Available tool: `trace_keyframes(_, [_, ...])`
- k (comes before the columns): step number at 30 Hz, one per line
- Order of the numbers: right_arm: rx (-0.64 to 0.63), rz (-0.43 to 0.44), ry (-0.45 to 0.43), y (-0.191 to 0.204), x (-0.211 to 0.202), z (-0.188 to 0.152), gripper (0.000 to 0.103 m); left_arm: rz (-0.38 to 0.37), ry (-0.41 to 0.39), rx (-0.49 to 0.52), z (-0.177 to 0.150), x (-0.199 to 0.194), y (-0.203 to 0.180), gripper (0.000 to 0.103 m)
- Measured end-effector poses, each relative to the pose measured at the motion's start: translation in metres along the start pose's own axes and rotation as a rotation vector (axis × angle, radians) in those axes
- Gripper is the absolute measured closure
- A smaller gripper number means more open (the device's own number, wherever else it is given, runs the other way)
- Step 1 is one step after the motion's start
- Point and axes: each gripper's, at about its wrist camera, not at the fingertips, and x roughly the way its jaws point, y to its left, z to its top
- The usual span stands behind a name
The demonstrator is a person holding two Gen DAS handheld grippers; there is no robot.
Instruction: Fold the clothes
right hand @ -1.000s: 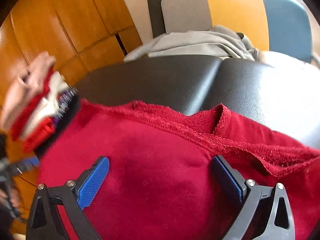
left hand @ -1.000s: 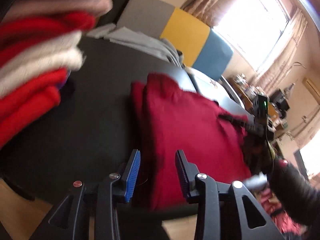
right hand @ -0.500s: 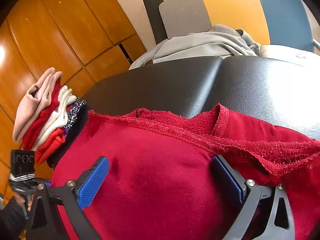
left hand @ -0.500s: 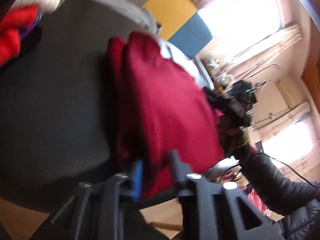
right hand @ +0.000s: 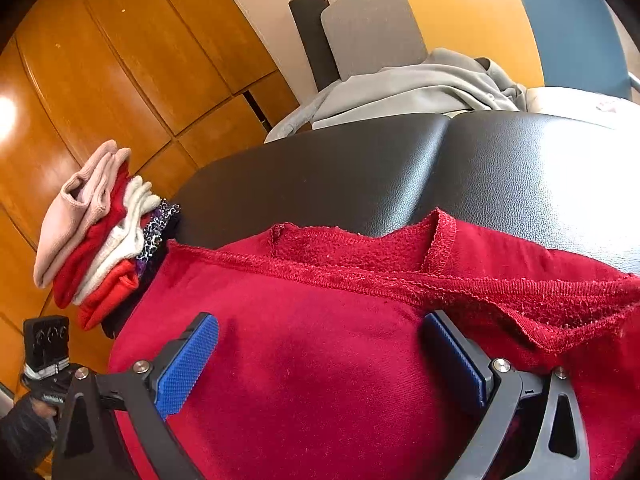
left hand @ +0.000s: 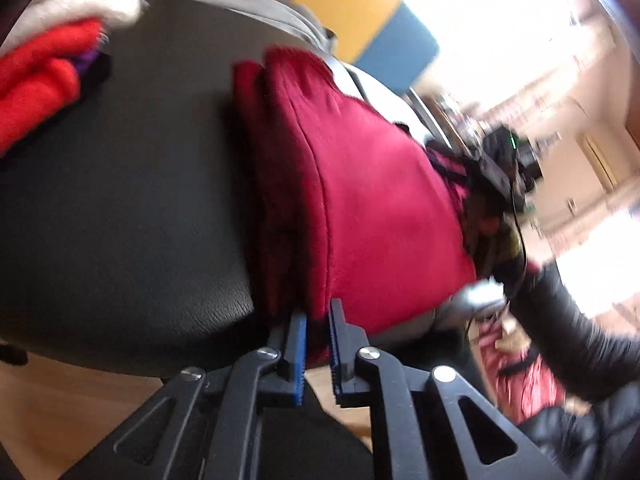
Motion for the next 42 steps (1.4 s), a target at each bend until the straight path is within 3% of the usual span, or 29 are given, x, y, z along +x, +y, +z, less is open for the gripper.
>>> trace_keyframes(3, [0.003,0.004,-0.003,-0.001,-0.001,0.000,0.000,0.028,-0.123,0.032,0.021,-0.022,-0.018,0.086])
trace_keyframes(7, [0.003,0.003,-0.005,0.000,-0.001,0.000,0.000,0.105,-0.184,0.181,0.064,-0.012,-0.059,0.080])
trace_keyframes(9, [0.002,0.001,-0.005,0.001,-0.001,0.000,0.000,0.142,-0.180,0.264,0.086,0.009,-0.080,0.074])
trace_keyframes(14, [0.013,0.018,-0.009,-0.003,-0.002,0.000,0.000,0.363,-0.177,0.510,0.128,0.065,-0.115,0.073])
trace_keyframes(18, [0.027,0.040,-0.016,-0.007,-0.004,0.000,0.000,0.346,-0.063,0.616,0.160,0.097,-0.112,0.068])
trace_keyframes(23, [0.047,0.069,-0.026,-0.011,-0.006,-0.001,0.000,0.366,0.089,0.637,0.181,0.124,-0.094,0.066])
trace_keyframes(28, [0.051,0.071,-0.025,-0.009,-0.005,0.000,0.000,0.319,0.225,0.641,0.164,0.127,-0.085,0.067])
trace_keyframes(29, [0.047,0.063,-0.022,-0.007,-0.005,0.000,0.000,0.317,0.215,0.642,0.160,0.125,-0.086,0.069])
trace_keyframes(31, [0.031,0.036,-0.009,-0.003,-0.004,0.000,0.000,0.358,0.158,0.625,0.152,0.120,-0.087,0.089])
trace_keyframes(34, [-0.040,-0.045,0.066,0.011,0.000,0.001,0.000,0.387,0.052,0.561,0.147,0.108,-0.082,0.099])
trace_keyframes(35, [-0.070,-0.080,0.088,0.018,-0.001,0.001,0.002,0.387,0.027,0.540,0.146,0.104,-0.080,0.100])
trace_keyframes(37, [-0.095,-0.137,0.064,0.026,-0.014,-0.003,0.039,0.388,-0.024,0.512,0.138,0.096,-0.078,0.100])
trace_keyframes(38, [-0.107,-0.155,0.048,0.027,-0.023,-0.006,0.065,0.388,-0.041,0.512,0.133,0.093,-0.079,0.100])
trace_keyframes(39, [-0.120,-0.188,0.040,0.026,-0.032,-0.008,0.071,0.389,-0.055,0.514,0.127,0.090,-0.079,0.100])
trace_keyframes(42, [-0.156,-0.280,0.018,0.022,-0.057,-0.014,0.066,0.389,-0.087,0.541,0.114,0.084,-0.083,0.100])
